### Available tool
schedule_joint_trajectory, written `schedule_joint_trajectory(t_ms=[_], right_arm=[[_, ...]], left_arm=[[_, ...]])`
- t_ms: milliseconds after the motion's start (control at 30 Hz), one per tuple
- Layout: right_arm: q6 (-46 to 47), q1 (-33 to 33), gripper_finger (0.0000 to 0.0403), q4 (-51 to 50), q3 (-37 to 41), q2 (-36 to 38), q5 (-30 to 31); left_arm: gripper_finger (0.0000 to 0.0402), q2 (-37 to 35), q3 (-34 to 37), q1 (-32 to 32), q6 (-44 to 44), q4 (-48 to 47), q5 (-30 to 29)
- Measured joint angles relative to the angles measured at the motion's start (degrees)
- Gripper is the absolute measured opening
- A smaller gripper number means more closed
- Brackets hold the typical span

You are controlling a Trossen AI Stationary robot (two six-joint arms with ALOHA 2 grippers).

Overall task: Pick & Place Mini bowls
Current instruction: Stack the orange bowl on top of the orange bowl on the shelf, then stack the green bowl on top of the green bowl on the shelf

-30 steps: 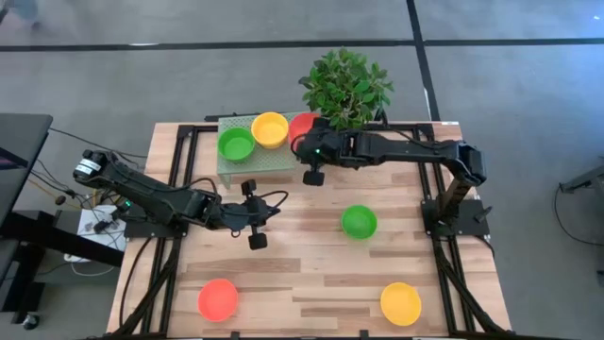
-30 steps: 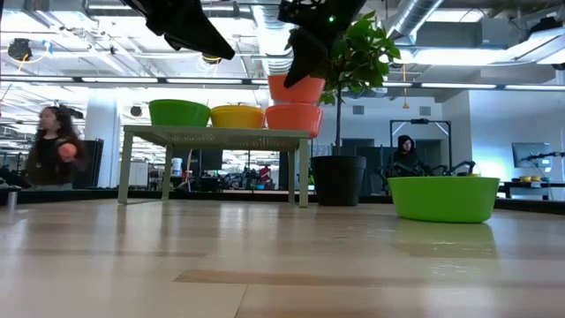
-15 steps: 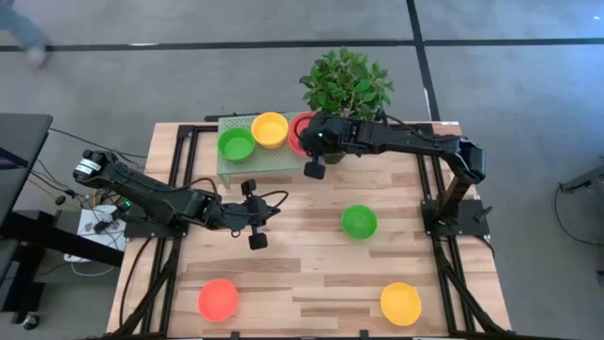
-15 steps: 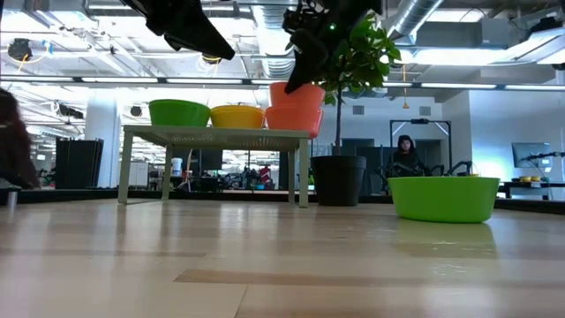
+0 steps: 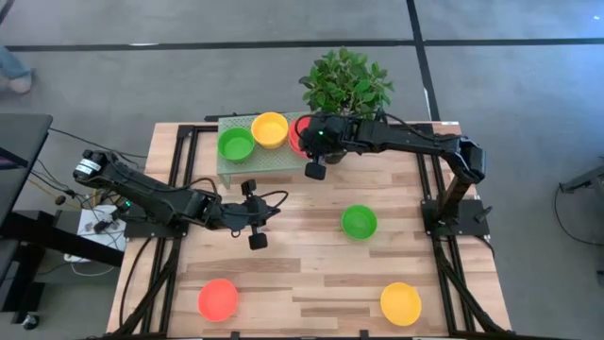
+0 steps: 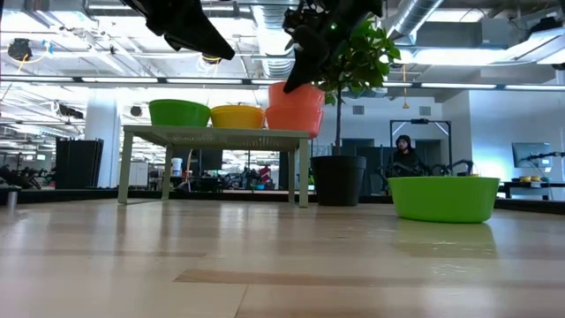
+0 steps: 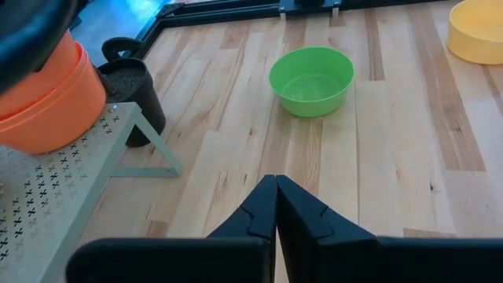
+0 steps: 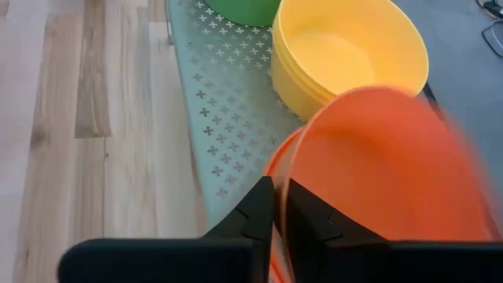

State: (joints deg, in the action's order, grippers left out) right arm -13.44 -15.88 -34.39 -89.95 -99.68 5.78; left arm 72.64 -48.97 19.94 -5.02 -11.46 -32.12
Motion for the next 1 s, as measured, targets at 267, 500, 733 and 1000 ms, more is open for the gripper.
schedule_joint_trajectory(t_ms=[267,500,733,1000], right_arm=[[0.0,0.0,0.0061,-0.1,0.0,0.0,0.1],[-0.1,2.3,0.007,-0.1,0.0,0.0,0.2],[-0.1,8.6,0.0071,-3.4,0.0,0.9,0.3],[1.0,19.7,0.0071,-18.4,0.0,4.5,0.5]], left_arm=[[0.0008,0.0,0.0,0.0,0.0,0.0,0.0],[0.0011,0.0,0.0,0.0,0.0,0.0,0.0],[0.0007,0.0,0.0,0.0,-1.7,0.0,0.0],[0.0011,0.0,0.0,0.1,-4.9,0.0,0.2]])
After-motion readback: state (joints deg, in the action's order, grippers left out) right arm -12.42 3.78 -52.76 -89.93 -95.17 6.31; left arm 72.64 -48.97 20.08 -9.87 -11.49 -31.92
